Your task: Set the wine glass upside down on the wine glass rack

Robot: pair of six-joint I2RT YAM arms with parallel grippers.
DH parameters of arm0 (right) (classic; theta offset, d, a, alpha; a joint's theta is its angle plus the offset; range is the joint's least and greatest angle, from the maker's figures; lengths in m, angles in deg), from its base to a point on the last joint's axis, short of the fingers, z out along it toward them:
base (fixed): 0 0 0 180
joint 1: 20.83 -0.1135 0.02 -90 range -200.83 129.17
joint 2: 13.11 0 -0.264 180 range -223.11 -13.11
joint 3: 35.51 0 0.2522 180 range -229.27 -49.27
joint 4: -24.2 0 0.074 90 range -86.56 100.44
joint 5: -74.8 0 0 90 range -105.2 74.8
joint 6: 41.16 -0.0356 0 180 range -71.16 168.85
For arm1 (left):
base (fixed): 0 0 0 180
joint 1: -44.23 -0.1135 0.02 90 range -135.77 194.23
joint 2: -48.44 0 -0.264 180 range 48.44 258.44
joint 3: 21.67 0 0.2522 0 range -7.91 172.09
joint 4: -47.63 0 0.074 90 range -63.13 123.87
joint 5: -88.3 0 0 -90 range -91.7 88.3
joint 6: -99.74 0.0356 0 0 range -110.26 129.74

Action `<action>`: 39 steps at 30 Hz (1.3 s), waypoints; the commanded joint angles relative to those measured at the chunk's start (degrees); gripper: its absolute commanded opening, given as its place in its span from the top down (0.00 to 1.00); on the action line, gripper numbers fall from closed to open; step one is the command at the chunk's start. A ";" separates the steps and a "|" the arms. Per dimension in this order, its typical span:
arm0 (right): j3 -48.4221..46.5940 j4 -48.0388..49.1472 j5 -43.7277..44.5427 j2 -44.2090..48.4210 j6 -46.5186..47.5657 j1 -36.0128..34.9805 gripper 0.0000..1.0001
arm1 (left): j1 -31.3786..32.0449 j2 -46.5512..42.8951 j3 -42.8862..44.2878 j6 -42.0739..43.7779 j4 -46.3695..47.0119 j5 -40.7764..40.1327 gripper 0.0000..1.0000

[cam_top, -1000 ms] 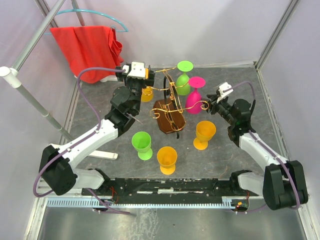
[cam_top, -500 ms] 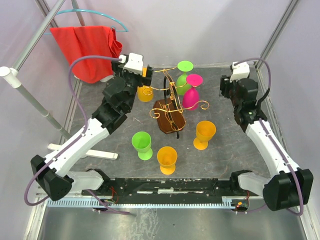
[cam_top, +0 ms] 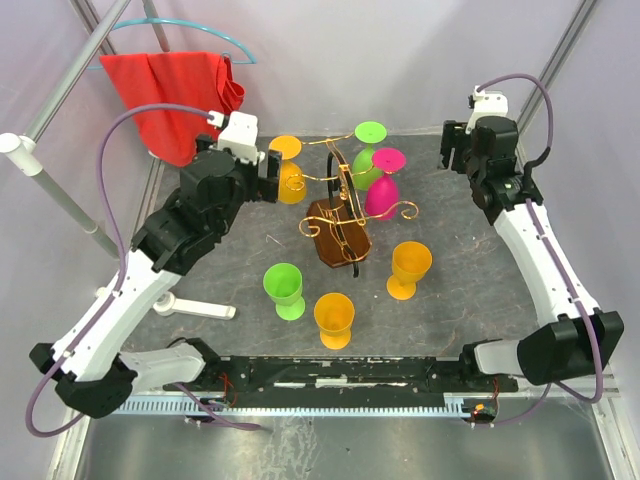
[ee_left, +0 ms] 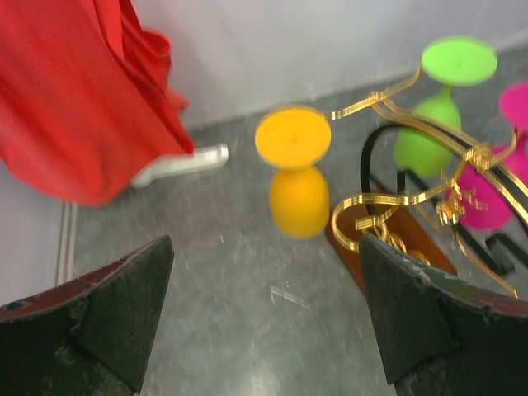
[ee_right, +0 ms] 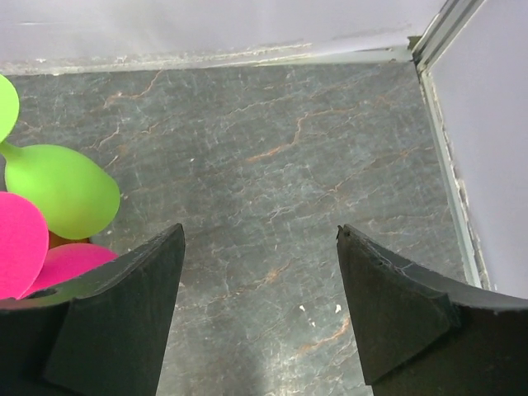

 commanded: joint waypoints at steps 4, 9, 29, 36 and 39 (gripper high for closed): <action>-6.09 -5.81 -4.29 -1.33 -4.20 0.17 0.17 | -0.15 -2.66 2.70 -11.36 -16.97 4.79 0.01; -9.15 -16.52 -8.19 -1.44 -4.83 0.16 0.20 | -0.15 -2.43 1.31 -13.58 -17.83 7.02 0.01; 6.82 -41.96 -21.63 10.27 -12.47 0.21 0.34 | -0.13 9.80 7.67 -10.63 9.52 9.19 0.01; 10.44 -39.31 -23.50 9.17 -14.01 0.05 0.36 | -0.19 10.34 8.52 -10.53 11.06 9.13 0.01; 11.68 -37.36 -24.31 8.09 -14.81 -0.08 0.37 | -0.11 10.00 8.25 -10.27 10.38 8.27 0.01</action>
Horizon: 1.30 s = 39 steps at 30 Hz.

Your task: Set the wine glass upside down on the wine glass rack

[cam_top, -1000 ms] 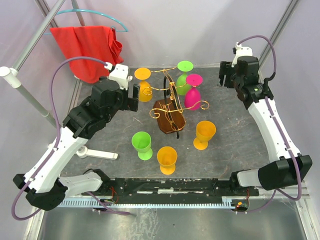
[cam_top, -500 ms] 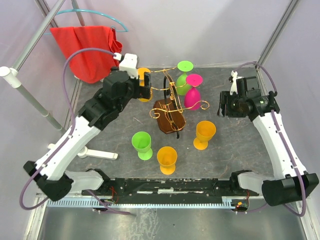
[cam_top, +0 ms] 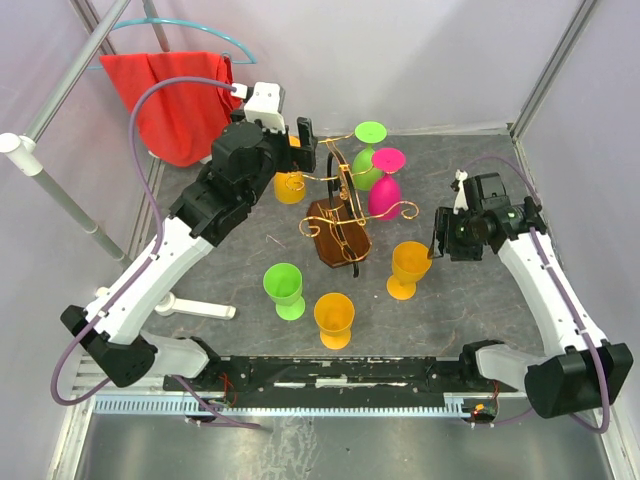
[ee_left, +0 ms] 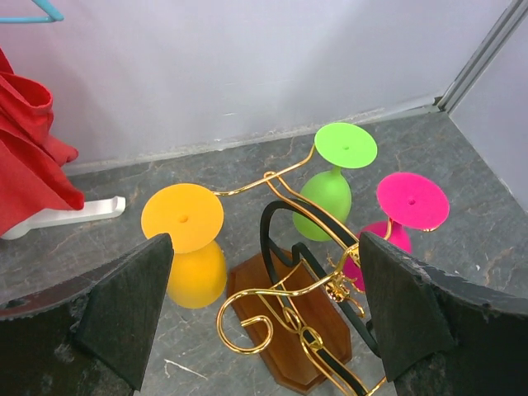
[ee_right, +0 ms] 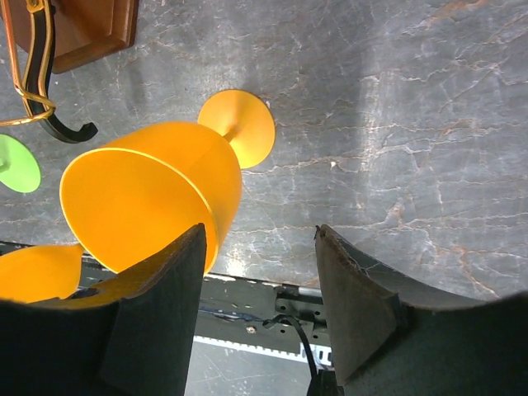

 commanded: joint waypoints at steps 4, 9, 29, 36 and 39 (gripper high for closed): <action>1.58 4.91 -1.80 -2.47 -1.59 -0.34 0.42 | -0.15 -1.33 1.38 1.10 2.62 -0.61 0.01; 2.63 6.60 -1.56 -4.26 -1.20 -0.49 0.50 | -0.11 -1.43 1.43 0.82 2.62 -0.61 0.01; -22.55 0.56 22.92 -11.33 10.39 -0.66 0.99 | -1.59 10.98 16.07 -22.13 -2.20 -6.64 0.01; -31.77 17.89 32.31 -11.57 21.84 -0.64 0.99 | -3.65 11.39 16.94 -43.66 2.77 -6.94 0.00; -32.37 29.29 28.28 -11.21 23.93 -0.62 0.99 | -4.28 10.62 15.49 -51.49 5.71 -6.77 0.01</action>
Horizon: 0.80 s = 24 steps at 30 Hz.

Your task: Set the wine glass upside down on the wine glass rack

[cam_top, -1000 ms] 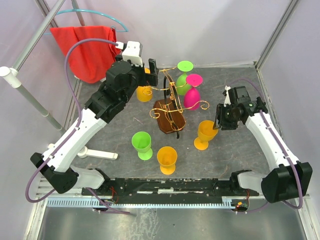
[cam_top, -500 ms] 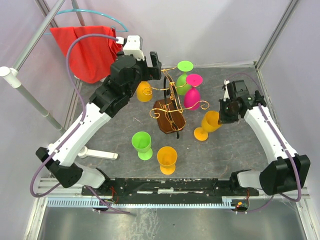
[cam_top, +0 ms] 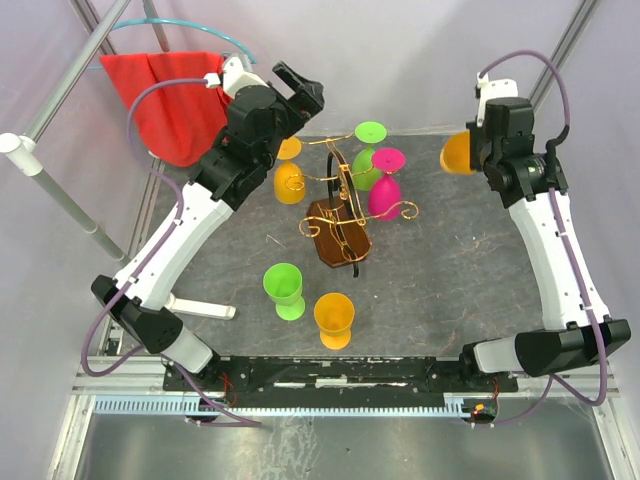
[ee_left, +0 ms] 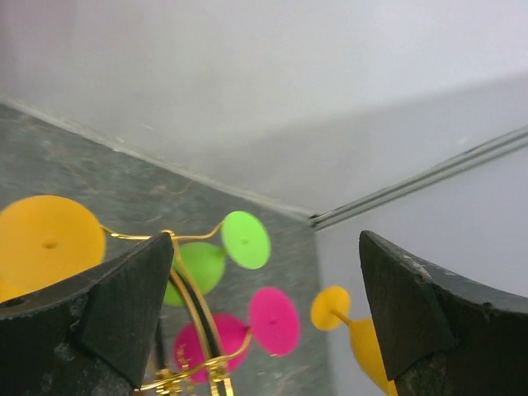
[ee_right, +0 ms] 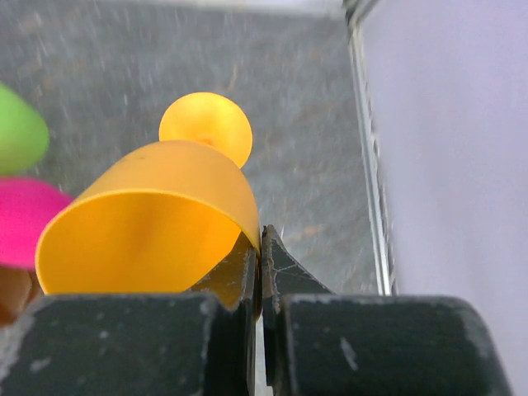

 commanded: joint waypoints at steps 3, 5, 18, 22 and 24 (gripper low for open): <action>-0.49 30.02 -8.37 1.06 4.02 -0.15 0.99 | -1.53 -2.81 -2.04 -23.67 9.96 -0.93 0.01; 2.42 39.05 -13.73 1.31 1.46 -0.40 0.99 | -2.19 -3.03 -3.97 -28.74 12.16 0.28 0.02; 7.62 68.83 -24.95 -4.82 -3.83 -8.64 0.99 | -3.59 -1.39 -11.11 -43.28 23.57 6.75 0.05; 6.49 68.85 -28.82 -6.01 -6.84 -9.83 0.99 | -4.05 -1.33 -12.08 -44.21 24.17 7.16 0.05; 6.30 68.85 -30.39 -6.38 -7.66 -10.35 0.99 | -4.12 -0.94 -12.30 -44.80 24.48 7.92 0.06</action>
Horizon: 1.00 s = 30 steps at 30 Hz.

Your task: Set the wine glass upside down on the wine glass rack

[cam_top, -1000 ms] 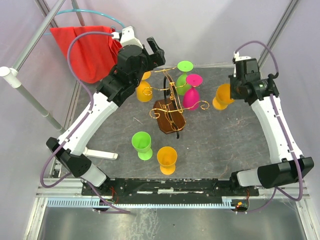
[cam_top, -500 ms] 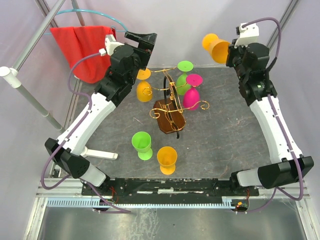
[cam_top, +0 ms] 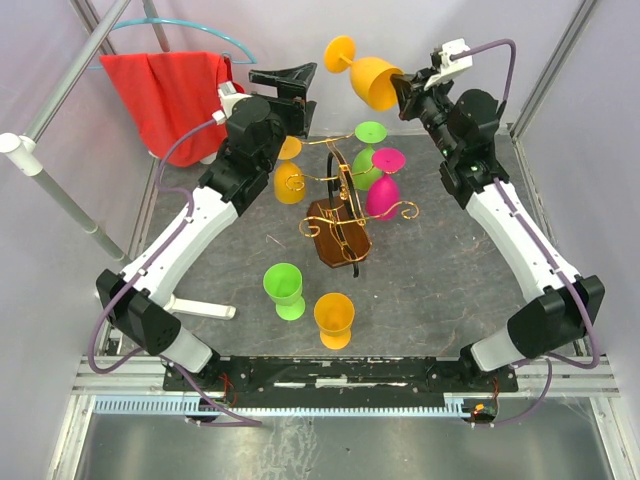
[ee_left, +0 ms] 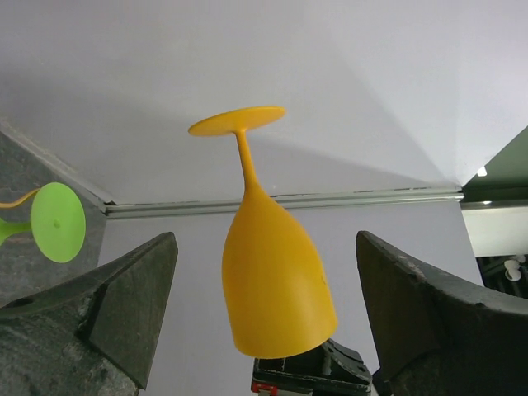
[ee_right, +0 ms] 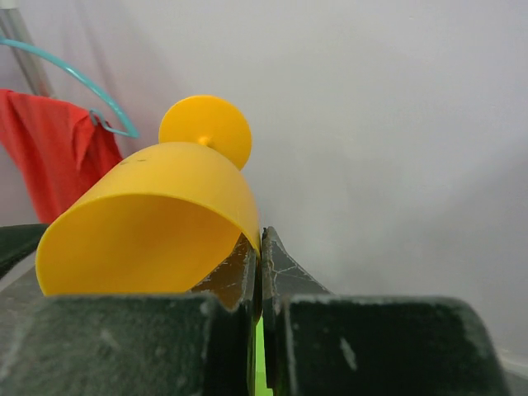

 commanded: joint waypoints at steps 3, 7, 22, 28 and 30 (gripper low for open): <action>-1.83 6.13 -7.10 -0.36 -4.54 -1.59 0.99 | -0.78 0.49 -0.64 -4.66 5.53 2.24 0.08; -1.38 6.20 -8.83 -0.49 -5.02 -2.91 0.99 | -0.79 1.23 -0.47 -4.53 5.97 3.11 0.10; -0.01 6.14 -10.54 -0.60 -2.71 -7.43 0.99 | -1.11 2.44 -1.22 -5.57 6.07 3.16 0.34; 1.05 4.64 -10.23 0.49 -0.31 -8.22 0.99 | -1.47 2.59 -0.95 -4.71 6.41 1.51 0.40; 1.20 4.39 -10.41 0.64 -0.03 -8.44 0.99 | -1.54 2.86 -0.98 -4.94 6.33 1.44 0.40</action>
